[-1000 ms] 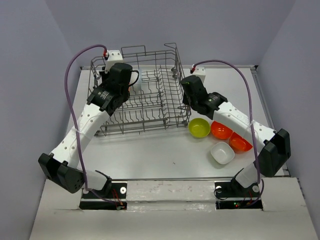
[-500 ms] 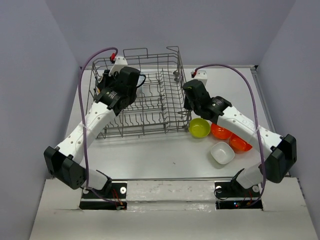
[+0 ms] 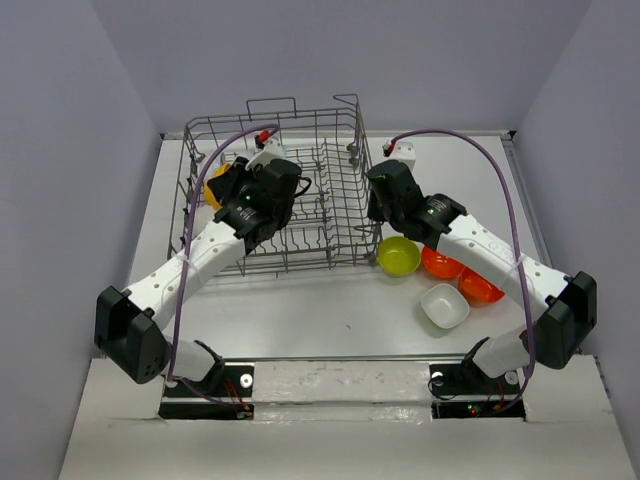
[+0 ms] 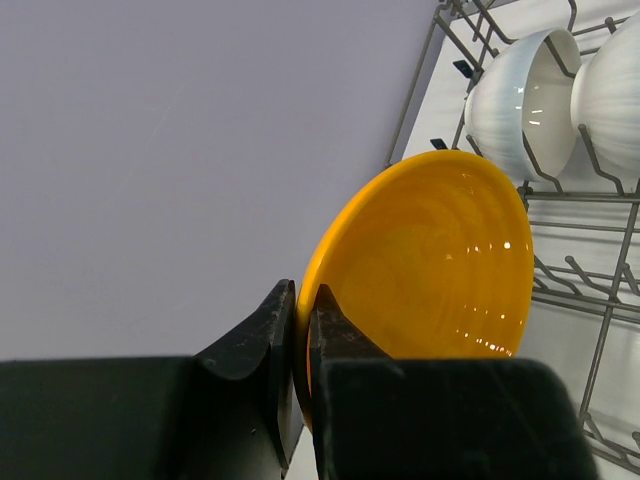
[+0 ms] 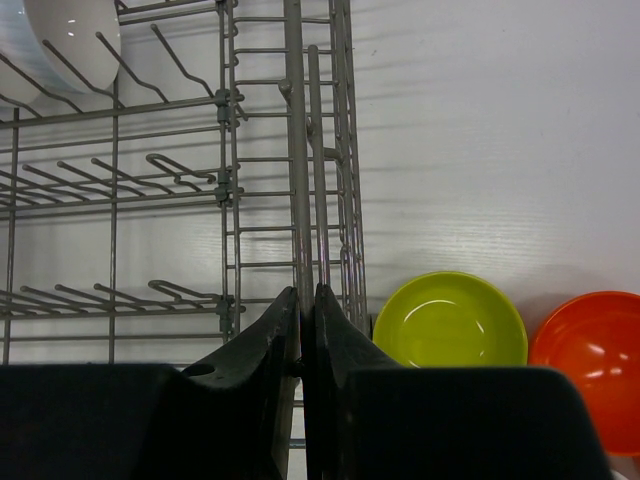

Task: Load the bowls into the dish rack
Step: Insert the bowl into the dish rack.

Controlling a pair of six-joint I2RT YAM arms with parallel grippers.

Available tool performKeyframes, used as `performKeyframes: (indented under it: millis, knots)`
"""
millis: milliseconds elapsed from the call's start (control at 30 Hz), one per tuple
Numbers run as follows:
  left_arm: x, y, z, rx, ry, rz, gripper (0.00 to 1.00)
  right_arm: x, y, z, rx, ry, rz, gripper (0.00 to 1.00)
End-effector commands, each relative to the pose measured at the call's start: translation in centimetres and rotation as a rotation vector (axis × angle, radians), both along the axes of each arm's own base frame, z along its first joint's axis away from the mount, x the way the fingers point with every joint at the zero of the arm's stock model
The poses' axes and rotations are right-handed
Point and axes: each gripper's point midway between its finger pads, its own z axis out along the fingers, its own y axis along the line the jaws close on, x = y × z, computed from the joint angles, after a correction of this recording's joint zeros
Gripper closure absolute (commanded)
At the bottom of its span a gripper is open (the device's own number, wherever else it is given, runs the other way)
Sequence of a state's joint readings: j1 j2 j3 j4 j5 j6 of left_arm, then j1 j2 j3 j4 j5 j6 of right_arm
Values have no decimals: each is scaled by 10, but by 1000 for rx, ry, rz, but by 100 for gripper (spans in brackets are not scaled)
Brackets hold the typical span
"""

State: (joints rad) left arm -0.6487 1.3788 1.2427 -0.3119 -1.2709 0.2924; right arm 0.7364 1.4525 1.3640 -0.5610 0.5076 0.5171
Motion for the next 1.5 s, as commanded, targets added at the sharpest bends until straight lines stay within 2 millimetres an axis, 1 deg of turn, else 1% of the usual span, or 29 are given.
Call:
performKeyframes:
  millis: [0, 133, 233, 767, 1033, 1467]
  knots:
    - [-4, 2, 14, 13, -65, 47, 100, -3, 11, 47, 129, -97, 22, 99]
    - [0, -4, 5, 41, -37, 39, 100, -3, 11, 49, 131, -100, 24, 99]
    - [2, -5, 1, 46, -30, 41, 100, -3, 11, 51, 135, -104, 26, 99]
    - [20, -18, -36, 108, 63, 35, 100, -5, 10, 53, 128, -110, 34, 99]
    - [24, -20, -47, 114, 92, 22, 100, -4, 9, 55, 123, -116, 33, 99]
    - [29, -25, -73, 143, 166, 8, 100, -5, 7, 57, 120, -123, 30, 99]
